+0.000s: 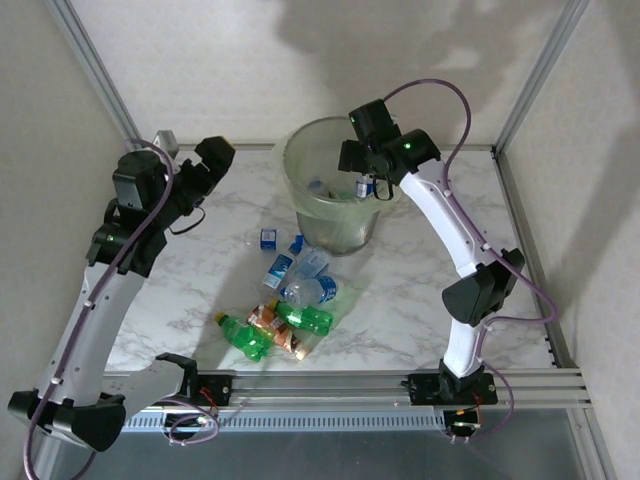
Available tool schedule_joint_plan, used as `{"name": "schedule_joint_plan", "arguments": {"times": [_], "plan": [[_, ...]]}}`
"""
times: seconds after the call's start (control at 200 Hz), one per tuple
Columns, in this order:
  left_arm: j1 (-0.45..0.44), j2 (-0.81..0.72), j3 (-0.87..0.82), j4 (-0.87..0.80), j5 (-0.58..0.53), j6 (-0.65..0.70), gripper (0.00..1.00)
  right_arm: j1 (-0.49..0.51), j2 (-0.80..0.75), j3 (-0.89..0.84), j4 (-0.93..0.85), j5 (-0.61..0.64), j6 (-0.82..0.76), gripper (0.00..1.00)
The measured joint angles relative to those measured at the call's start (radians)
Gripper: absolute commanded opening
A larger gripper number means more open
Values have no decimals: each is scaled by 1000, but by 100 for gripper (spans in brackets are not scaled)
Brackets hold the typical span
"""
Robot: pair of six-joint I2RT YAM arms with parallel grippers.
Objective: Put the plastic bottles in the bin
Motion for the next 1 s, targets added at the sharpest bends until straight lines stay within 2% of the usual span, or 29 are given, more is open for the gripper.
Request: {"name": "schedule_joint_plan", "arguments": {"times": [0.175,0.27,0.421,0.566,0.721,0.851,1.001], "plan": [[4,-39,-9,-69,-46,3,96,11,-12,6,1,-16,-1,86],[5,-53,-19,-117,-69,3,95,49,-48,6,15,-28,-8,86],[5,-98,-65,-198,-113,-7,89,195,-143,-2,77,-49,-27,86],[8,-162,-146,-307,-150,-32,84,354,-253,-95,167,-62,-47,86],[8,-195,-236,-407,-172,-53,84,439,-304,-233,233,-66,-51,85],[8,-190,-299,-393,-166,-72,84,460,-296,-320,248,-61,-41,86],[8,-111,-380,-272,-140,-129,87,468,-289,-338,260,-60,-29,86]]}}
